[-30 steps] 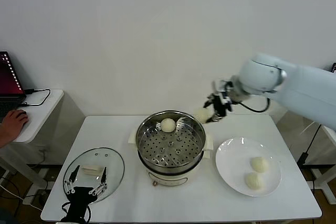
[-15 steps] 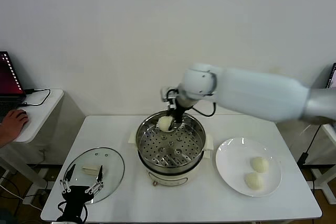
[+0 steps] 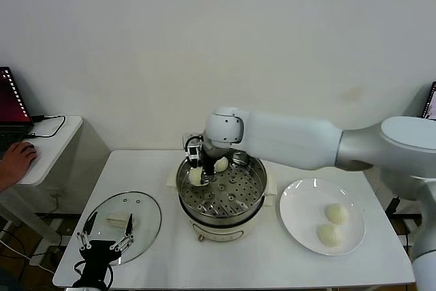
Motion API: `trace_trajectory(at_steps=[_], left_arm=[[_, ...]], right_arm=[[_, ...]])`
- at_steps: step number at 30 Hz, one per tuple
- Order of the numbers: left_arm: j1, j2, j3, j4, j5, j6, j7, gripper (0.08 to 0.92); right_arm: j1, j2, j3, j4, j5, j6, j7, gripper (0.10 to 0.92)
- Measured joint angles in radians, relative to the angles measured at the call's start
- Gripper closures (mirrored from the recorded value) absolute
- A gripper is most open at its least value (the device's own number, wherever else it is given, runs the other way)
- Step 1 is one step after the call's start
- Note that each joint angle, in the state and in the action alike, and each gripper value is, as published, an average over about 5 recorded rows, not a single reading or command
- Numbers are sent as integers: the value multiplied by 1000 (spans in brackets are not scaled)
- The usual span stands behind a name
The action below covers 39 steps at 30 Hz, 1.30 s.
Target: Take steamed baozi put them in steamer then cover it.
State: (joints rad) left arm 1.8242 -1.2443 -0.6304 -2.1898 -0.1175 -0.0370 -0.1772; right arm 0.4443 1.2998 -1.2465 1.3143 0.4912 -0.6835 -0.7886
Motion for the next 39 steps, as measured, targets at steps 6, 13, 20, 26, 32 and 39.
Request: trace_trajectory(at_steps=[6,13,20,26,32,39], left_arm=[[-1,3,-1,-2,0,0,1,177],[-9,4,7,-3,3,2,3,177],[-16,11,16,-3,6,4,5,177],[-13,17,24,2,14,4,5,177],[-2,14,29,9,25,1,5,177],[13,7,29,4,35,-1,5,177]], right_arm=[[1,0,1,3,-10,-3,-10,235],[83,-81,-16,73,-37,23,-80,203],[200,-277,-57,214,-88,79,-178,203],[245,-498,-78,342,-162,151,-255,203],[233,-700,-85,437,-261,237,-306,203],[65,-880,14,483,-391,321,-319,203]])
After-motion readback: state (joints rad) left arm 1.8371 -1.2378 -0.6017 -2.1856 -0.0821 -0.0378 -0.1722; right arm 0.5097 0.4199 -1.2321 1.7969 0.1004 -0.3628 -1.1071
